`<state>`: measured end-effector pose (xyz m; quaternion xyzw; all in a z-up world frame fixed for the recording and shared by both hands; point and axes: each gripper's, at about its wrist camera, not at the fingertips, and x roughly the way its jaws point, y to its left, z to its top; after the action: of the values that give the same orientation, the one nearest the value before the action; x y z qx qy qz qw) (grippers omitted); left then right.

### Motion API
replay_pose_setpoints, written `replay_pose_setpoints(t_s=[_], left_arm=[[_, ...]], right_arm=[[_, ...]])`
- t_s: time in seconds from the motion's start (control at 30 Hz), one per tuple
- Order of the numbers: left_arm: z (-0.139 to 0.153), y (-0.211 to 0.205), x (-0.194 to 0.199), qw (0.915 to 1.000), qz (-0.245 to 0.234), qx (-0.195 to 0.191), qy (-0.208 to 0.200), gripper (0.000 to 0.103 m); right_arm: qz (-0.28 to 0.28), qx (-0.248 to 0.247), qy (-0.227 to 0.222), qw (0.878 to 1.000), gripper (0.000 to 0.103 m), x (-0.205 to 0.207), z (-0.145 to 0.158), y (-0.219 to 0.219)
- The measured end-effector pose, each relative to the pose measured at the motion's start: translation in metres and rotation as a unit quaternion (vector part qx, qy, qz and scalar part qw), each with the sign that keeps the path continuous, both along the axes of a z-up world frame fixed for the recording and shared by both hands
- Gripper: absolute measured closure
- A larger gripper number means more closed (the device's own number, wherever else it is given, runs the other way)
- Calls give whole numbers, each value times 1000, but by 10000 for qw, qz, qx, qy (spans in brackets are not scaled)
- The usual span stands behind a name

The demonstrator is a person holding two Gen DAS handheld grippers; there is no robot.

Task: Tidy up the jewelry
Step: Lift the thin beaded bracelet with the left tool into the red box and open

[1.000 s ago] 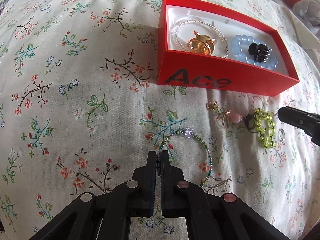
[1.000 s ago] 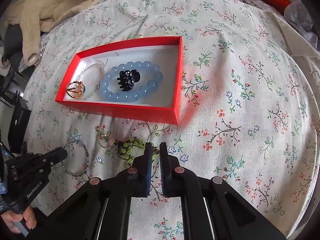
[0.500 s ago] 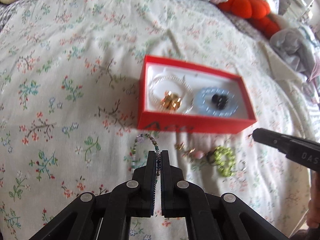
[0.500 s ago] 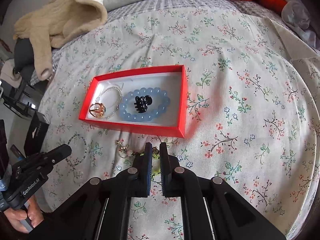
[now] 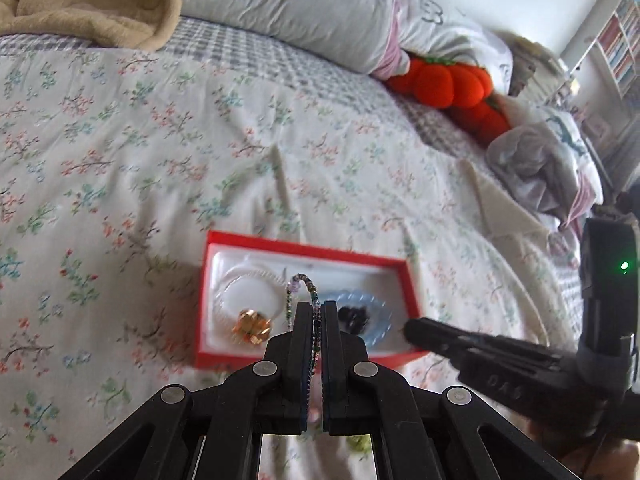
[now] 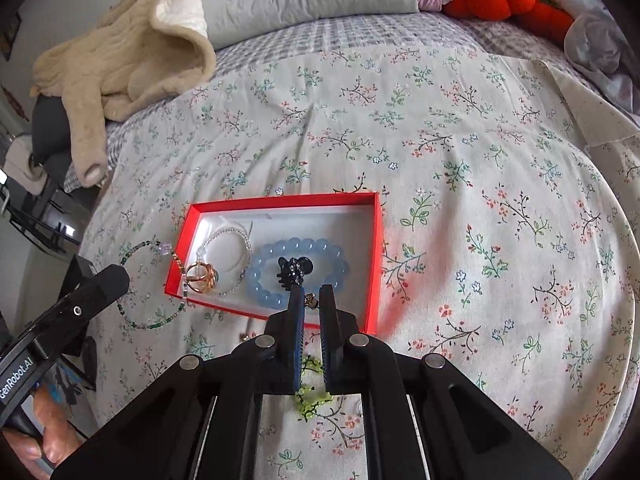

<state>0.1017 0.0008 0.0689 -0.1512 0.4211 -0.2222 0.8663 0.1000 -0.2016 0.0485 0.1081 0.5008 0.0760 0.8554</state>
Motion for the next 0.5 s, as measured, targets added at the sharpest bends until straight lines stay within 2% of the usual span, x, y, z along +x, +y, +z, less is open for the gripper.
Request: replay_pose_setpoints(t_s=[0.1,0.23,0.5], left_arm=[[-5,-7,10,9997,-32,-221,-32,103],[-21,-14,26,9995,-36,-317,44,103],[-47,-9,48,9991,262,225,243,103]], right_arm=[[17,-10,-76,10000,96,8,-3,1],[83,-72,-138,9998,95,16,-8,2],[205,-143,-205,9995,95,24,-14,1]])
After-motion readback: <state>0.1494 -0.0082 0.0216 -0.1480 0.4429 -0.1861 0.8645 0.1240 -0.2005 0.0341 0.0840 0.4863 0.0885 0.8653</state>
